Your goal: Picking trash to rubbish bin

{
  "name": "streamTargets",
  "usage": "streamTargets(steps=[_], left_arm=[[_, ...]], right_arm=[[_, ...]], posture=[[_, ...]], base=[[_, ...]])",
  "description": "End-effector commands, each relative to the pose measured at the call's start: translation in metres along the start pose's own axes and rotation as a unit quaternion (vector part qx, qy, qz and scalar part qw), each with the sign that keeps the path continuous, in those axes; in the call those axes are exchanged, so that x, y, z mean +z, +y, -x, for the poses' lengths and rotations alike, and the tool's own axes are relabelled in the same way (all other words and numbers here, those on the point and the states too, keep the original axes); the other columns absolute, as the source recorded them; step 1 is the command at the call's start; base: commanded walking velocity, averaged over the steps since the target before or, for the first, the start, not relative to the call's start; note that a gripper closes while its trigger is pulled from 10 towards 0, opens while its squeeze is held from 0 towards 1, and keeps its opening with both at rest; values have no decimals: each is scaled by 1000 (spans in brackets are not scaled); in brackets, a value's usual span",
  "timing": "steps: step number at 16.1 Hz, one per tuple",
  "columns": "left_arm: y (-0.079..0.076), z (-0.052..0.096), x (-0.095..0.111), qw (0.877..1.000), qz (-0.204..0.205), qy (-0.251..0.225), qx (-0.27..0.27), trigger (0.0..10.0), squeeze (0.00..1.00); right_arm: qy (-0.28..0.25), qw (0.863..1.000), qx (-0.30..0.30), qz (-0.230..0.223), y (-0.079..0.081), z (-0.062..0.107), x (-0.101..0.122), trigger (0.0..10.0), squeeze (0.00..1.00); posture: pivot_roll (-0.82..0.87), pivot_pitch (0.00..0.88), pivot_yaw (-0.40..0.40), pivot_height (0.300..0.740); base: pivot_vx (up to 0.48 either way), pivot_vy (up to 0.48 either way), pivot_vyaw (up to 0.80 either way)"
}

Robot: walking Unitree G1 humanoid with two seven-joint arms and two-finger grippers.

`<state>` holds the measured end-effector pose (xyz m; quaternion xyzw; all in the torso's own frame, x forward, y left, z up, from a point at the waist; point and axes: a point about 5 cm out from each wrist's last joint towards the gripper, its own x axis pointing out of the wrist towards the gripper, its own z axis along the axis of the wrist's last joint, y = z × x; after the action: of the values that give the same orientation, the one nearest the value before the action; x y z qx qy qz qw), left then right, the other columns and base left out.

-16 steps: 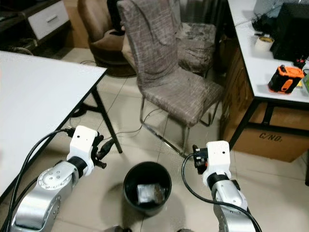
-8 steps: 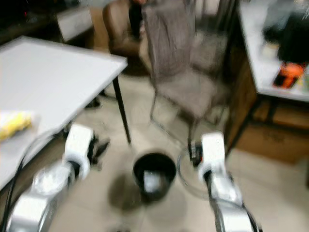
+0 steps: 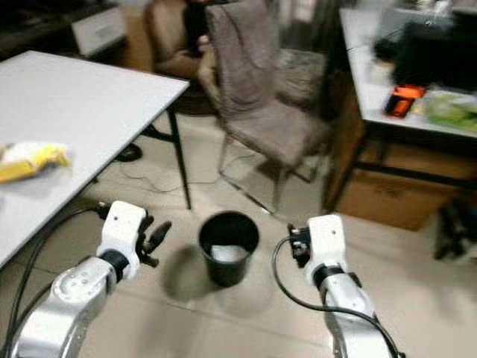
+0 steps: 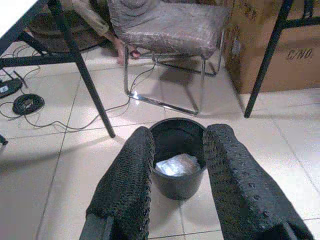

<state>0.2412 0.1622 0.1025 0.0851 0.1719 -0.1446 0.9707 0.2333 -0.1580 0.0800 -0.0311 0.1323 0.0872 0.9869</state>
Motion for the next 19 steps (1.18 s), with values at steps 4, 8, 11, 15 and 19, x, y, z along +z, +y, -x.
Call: streamTargets(steps=[4, 8, 11, 15, 19], left_arm=[[1, 4, 0, 1000, -3, 0, 9, 10000, 0], [5, 1, 3, 1000, -1, -4, 16, 10000, 0], [5, 0, 4, 1000, -2, -6, 13, 10000, 0], [5, -1, 3, 1000, 5, -4, 13, 10000, 0], [4, -1, 0, 1000, 9, -1, 15, 10000, 0]], right_arm=[[-12, 1000, 11, 8, -1, -6, 8, 10000, 0], [-15, 1000, 10, 6, 1, -9, 9, 10000, 0], [-16, 1000, 2, 3, -1, -7, 8, 10000, 0], [-17, 1000, -7, -12, -2, -4, 6, 10000, 0], [-24, 1000, -5, -10, -3, -3, 7, 10000, 0]], posture=[[-27, 0, -32, 740], [-32, 0, -22, 740], [-40, 0, -10, 740], [-44, 0, -9, 740], [-49, 0, -15, 740]], base=[[-277, 0, 0], [-272, 0, 0], [-275, 0, 0], [-274, 0, 0], [-275, 0, 0]])
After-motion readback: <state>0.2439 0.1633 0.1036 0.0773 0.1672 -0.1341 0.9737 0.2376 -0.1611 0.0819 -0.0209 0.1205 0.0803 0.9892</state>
